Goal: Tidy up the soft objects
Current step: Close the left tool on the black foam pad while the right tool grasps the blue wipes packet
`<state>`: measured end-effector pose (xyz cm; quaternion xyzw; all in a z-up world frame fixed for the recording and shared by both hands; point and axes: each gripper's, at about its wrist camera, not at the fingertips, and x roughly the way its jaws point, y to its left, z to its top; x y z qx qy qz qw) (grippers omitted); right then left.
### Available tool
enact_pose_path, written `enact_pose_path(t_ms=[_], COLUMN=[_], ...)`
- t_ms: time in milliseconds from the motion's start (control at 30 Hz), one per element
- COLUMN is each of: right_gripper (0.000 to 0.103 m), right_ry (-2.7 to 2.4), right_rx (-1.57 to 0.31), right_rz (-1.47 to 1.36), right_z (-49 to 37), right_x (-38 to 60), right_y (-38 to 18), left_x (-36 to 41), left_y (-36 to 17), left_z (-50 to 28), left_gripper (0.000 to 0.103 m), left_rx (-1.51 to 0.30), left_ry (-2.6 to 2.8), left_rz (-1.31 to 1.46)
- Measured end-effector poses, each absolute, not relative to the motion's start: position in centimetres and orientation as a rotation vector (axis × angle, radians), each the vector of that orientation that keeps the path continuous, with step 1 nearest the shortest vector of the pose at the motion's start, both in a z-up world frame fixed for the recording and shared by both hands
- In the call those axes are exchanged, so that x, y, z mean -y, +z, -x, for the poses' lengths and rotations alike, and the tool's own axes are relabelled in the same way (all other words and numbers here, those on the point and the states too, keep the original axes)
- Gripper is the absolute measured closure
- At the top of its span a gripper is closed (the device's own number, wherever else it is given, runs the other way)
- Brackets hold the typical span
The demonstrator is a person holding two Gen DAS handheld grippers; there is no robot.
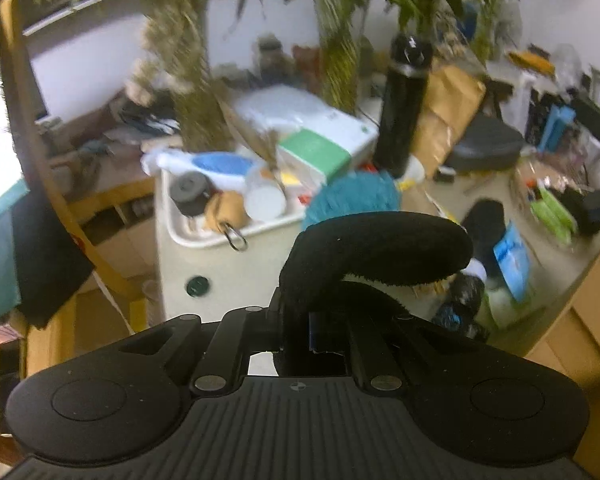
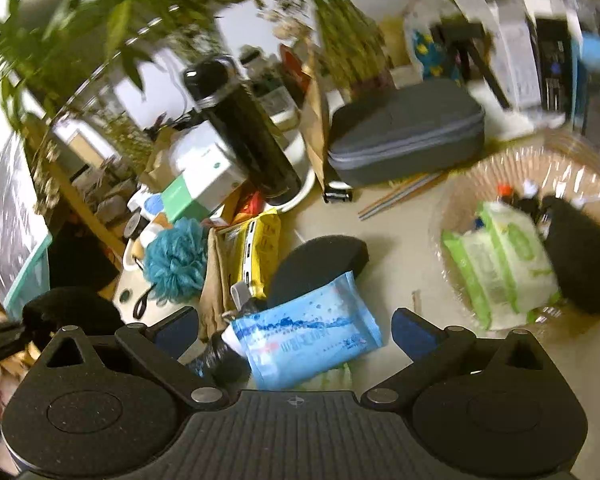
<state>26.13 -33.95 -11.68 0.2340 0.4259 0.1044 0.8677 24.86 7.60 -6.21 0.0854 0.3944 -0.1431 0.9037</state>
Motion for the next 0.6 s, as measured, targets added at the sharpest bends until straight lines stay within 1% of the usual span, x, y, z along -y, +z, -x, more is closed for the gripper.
enact_pose_path(t_ms=[300,600], right_gripper=[0.0,0.002], right_ry=[0.269,0.219], right_rx=[-1.03,-1.181], right_rz=[-0.731,-0.909], right_z=[-29.7,-32.0], right_x=[34.2,33.8], right_y=[-16.6,-21.6], left_x=[-8.2,-9.0], left_y=[-2.9,-2.2], left_z=[-22.6,-21.9], left_gripper=[0.093,0.093], left_rx=[-0.683,-0.652], left_ry=[-0.215,-0.192], left_rz=[-0.134,-0.091])
